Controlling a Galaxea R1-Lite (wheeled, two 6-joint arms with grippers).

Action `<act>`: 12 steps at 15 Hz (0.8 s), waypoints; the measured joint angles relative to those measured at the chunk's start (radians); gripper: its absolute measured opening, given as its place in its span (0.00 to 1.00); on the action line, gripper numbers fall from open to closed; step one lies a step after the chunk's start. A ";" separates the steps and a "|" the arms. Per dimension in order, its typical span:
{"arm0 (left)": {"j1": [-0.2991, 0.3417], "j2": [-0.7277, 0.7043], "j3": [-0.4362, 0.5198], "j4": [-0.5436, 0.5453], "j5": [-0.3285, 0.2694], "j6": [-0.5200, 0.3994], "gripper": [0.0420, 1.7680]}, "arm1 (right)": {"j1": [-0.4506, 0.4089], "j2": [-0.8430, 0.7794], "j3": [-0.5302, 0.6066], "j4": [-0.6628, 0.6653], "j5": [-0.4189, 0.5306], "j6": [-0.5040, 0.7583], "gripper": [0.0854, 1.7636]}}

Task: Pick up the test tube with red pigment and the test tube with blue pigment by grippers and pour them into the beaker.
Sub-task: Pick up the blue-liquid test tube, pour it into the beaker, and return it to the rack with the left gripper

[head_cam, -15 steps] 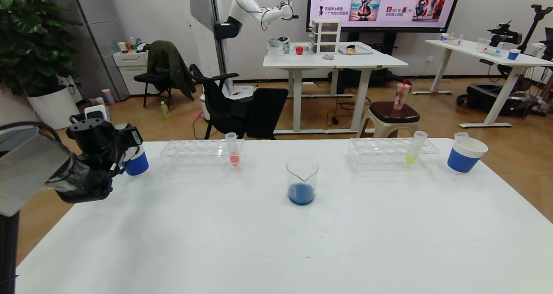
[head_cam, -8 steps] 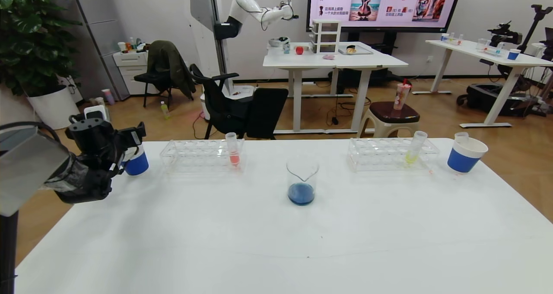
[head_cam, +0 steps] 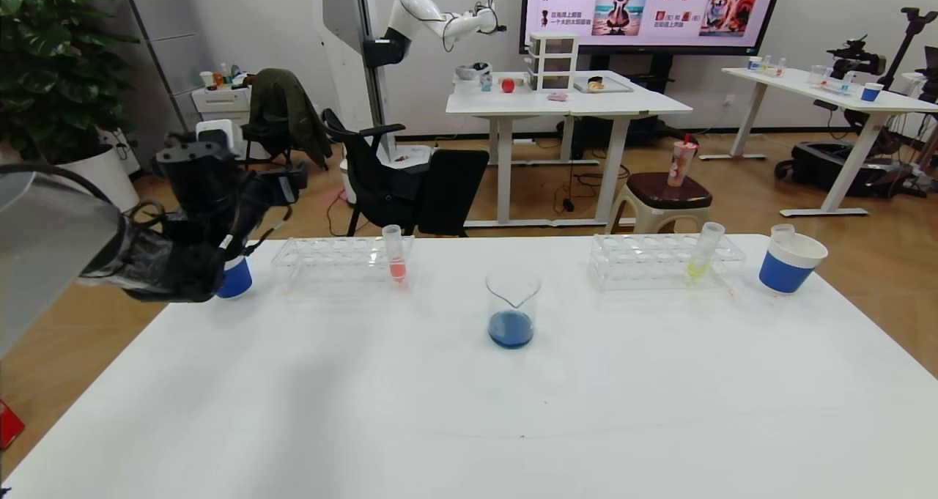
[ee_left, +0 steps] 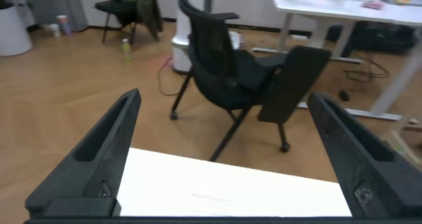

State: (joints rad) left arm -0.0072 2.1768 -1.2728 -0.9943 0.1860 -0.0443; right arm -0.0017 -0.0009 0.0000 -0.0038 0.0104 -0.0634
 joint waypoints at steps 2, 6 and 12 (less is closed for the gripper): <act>-0.071 -0.060 0.050 0.009 -0.021 0.004 0.99 | 0.000 0.000 0.000 0.000 0.000 0.000 0.98; -0.128 -0.225 0.135 0.059 -0.051 0.050 0.99 | 0.000 0.000 0.000 0.000 0.000 0.000 0.98; -0.092 -0.610 0.299 0.216 -0.055 0.137 0.99 | 0.000 0.000 0.000 0.000 0.000 0.000 0.98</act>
State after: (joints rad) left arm -0.0989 1.5672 -0.9736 -0.7779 0.1313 0.0932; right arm -0.0017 -0.0009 0.0000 -0.0038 0.0104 -0.0638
